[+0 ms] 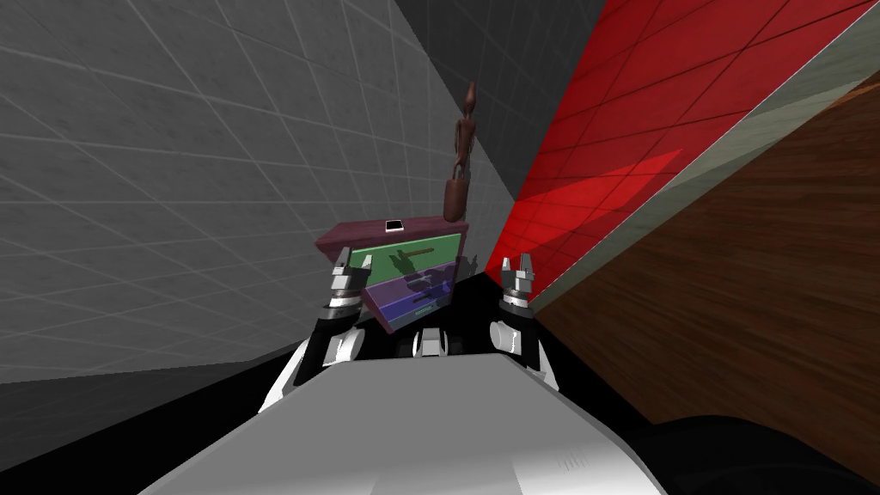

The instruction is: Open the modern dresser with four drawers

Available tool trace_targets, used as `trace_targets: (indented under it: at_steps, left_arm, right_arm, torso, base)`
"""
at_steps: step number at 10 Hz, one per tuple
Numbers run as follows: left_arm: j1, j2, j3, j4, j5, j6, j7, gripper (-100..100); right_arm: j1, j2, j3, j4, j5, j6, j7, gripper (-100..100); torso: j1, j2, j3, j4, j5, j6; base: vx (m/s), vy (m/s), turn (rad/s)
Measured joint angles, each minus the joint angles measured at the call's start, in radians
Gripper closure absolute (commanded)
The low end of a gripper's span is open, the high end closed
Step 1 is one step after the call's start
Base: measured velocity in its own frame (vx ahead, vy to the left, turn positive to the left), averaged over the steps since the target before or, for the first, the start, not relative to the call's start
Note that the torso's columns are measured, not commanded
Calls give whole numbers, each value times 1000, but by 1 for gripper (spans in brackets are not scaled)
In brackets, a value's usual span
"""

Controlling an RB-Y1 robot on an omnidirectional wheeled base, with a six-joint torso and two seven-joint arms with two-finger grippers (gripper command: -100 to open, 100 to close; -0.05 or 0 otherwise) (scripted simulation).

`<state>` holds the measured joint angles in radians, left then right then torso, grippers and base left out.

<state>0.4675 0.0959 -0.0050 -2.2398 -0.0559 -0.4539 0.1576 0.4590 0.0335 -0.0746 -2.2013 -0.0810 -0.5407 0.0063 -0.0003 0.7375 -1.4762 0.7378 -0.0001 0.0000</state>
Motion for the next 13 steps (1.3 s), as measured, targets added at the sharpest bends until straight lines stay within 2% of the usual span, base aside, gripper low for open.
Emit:
trace_targets:
  at_steps: [5,10,13]
  left_arm:
    - [-25,67,3,144,0,-55,-11,-100]
    - [-52,80,-5,281,-7,-101,-30,-100]
    - [-64,92,2,368,-4,-138,-31,-100]
  right_arm:
    - [0,0,0,0,0,0,0,0]
    - [0,0,0,0,0,0,0,0]
    - [0,0,0,0,0,0,0,0]
  torso:
    - [0,1,0,0,0,0]
    - [0,1,0,0,0,0]
    - [0,0,0,0,0,0]
  base:
    - [22,-14,0]
    - [21,-14,0]
    - [22,-14,0]
